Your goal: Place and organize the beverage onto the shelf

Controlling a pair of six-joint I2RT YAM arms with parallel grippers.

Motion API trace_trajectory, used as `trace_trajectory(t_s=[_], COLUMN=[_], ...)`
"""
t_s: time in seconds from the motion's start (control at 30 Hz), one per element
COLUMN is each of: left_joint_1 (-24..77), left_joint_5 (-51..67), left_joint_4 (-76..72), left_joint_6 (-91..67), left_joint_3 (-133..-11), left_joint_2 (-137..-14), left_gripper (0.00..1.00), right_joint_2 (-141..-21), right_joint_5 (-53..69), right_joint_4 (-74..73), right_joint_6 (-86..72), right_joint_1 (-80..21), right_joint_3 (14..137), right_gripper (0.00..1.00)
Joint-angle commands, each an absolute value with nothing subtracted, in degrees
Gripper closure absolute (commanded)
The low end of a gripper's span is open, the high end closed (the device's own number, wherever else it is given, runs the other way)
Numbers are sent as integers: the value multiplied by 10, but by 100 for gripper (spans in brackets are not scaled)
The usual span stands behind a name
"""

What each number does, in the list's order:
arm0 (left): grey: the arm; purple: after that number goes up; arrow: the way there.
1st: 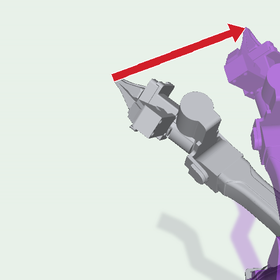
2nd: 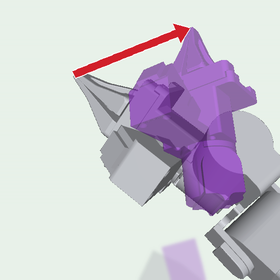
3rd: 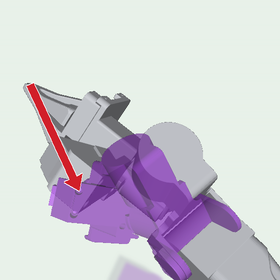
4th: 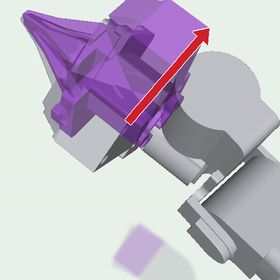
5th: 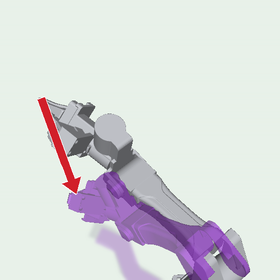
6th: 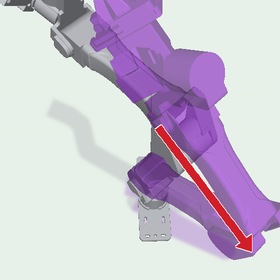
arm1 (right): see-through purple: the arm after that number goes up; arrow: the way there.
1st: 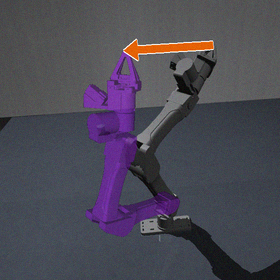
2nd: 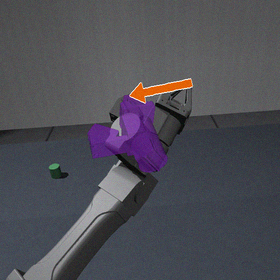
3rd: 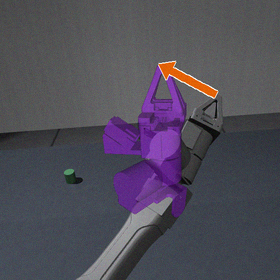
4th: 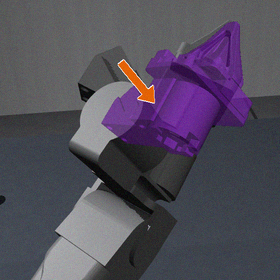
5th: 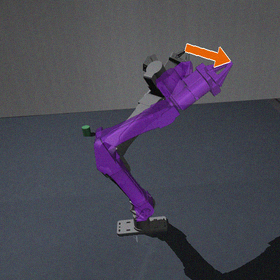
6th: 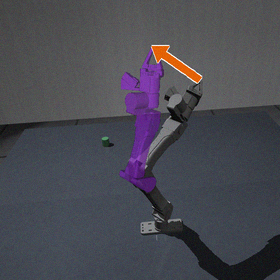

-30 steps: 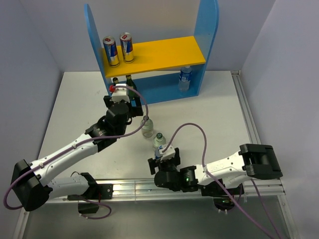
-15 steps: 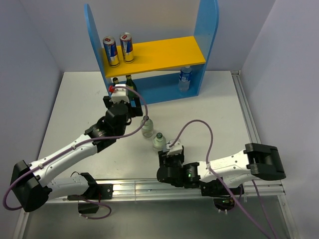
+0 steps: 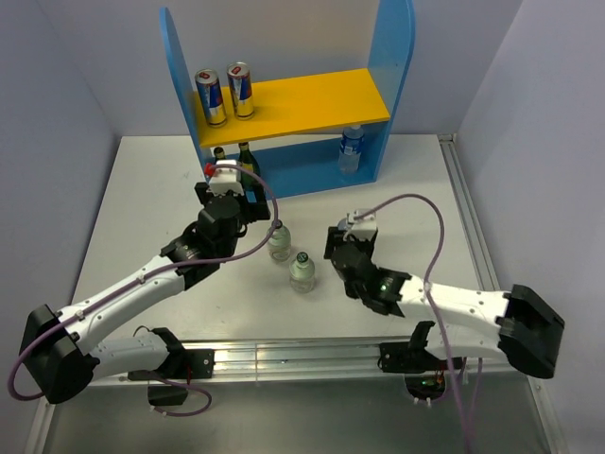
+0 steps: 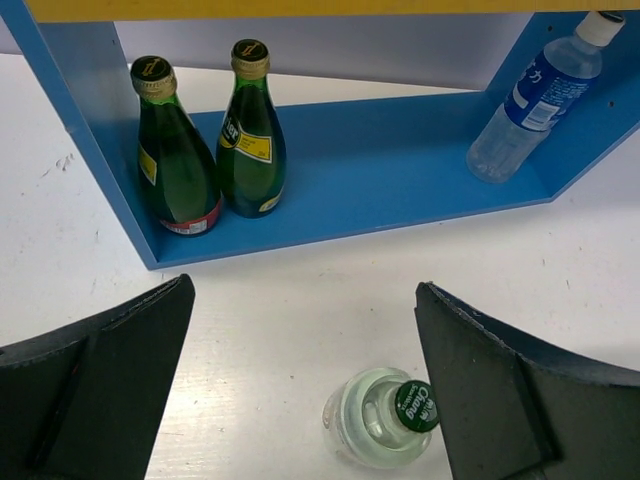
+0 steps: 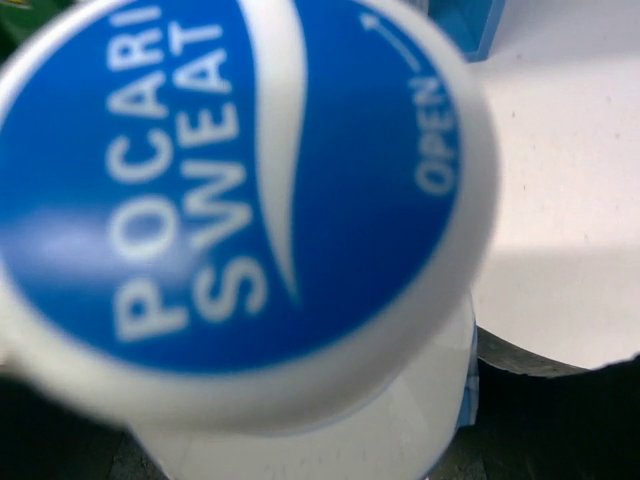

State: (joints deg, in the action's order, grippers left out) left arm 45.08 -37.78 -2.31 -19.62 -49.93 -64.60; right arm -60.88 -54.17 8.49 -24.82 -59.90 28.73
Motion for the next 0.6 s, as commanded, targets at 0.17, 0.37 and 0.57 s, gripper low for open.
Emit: trace_trajectory(t_s=[0.17,0.37,0.57], left_joint_1=[442,436,432], left_joint_5=[-424,-441,-433], left_joint_4=[-78,-119,-44], left_joint_6=[-185,-174,-197], left_joint_3=[-486,-457,-503], left_joint_2=[-650,-625,-658], left_gripper=[1,1,1], right_joint_2=[-760,-889,-992], right_joint_5=[-400,-334,-286], right_joint_4=[294,325,335], right_joint_6=[-153,-132,-122], right_joint_1=[-458,-383,-334], right_joint_3=[431,543,632], right_gripper=[100,100,100])
